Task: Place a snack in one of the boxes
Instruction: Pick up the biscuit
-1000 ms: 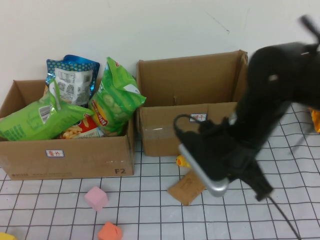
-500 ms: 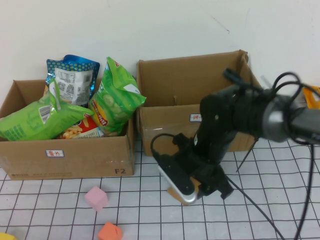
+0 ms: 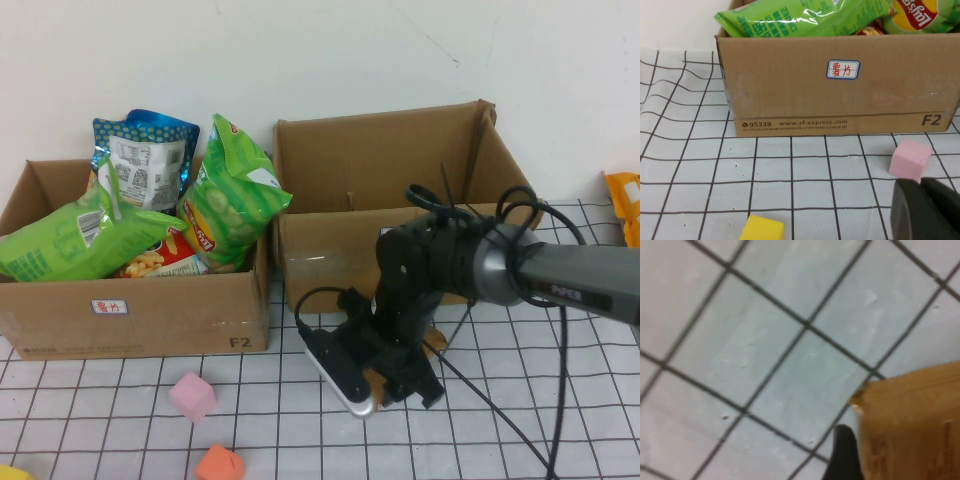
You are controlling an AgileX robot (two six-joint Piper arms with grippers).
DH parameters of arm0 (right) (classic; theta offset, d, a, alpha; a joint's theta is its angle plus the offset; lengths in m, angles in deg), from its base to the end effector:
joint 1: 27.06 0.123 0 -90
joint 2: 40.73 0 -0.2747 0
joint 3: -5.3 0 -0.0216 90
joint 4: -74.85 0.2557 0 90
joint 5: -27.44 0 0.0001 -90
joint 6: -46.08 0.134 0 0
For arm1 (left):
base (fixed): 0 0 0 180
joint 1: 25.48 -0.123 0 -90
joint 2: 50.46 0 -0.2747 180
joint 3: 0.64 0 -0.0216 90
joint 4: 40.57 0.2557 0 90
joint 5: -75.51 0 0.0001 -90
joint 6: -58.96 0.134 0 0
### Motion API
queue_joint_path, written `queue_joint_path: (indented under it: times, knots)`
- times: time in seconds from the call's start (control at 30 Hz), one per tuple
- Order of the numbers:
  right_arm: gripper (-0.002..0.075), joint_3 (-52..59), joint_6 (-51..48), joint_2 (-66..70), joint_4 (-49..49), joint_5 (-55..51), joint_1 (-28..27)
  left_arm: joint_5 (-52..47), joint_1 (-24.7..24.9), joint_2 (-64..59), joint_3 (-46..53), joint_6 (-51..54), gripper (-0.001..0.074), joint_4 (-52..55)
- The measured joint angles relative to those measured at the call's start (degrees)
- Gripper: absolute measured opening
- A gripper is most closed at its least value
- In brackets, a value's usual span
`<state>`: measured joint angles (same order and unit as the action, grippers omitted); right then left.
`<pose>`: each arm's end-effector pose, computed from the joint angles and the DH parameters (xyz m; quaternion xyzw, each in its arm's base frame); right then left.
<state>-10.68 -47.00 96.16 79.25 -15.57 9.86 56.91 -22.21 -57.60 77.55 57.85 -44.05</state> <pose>0.3701 0.2868 0.0694 -0.8865 0.4400 -0.0394 0.1374 0.1102 -0.0089 0.1672 -0.0019 0.7874 -0.0489 0.6144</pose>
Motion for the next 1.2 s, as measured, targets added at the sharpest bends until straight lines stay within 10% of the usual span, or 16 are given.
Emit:
queue_joint_path:
  times: [1.2]
  knots:
    - [0.0405,-6.2,1.0,5.5,3.7,-4.9,-1.4,0.0,0.0,0.0,0.0,0.0,-0.0002,0.0]
